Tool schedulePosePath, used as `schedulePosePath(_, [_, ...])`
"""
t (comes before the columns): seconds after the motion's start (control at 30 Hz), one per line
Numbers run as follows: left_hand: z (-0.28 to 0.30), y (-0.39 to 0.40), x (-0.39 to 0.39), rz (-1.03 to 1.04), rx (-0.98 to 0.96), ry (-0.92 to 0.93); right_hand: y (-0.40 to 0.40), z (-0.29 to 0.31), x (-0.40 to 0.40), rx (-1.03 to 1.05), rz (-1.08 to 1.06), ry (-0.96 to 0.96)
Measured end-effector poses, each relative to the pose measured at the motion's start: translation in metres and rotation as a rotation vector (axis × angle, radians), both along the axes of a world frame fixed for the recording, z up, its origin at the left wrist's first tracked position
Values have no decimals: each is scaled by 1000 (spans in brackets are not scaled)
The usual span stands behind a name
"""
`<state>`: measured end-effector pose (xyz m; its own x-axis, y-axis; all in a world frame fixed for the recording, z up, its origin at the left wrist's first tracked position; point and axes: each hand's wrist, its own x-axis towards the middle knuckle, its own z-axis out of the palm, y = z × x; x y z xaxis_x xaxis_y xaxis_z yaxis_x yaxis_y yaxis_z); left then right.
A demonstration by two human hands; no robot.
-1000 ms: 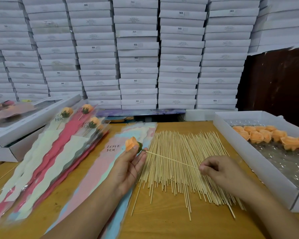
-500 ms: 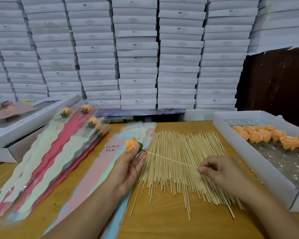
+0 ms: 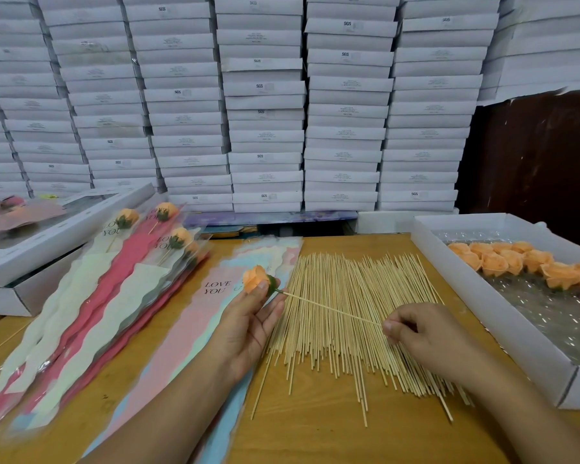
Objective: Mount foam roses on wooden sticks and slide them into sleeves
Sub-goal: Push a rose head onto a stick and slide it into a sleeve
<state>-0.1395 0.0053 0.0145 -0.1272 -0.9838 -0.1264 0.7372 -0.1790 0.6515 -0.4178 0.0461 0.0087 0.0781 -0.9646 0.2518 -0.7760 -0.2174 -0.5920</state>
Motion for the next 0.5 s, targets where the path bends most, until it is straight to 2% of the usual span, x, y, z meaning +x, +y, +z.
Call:
schedulePosePath(0.33, [13, 5, -1, -36, -137, -207, 5, 15, 4, 80, 45, -323])
schedulePosePath(0.4, [18, 3, 1, -9, -131, -293, 6, 18, 2, 108, 69, -440])
schedulePosePath(0.5, [26, -2, 7, 9, -83, -425, 6, 20, -3, 180, 93, -721])
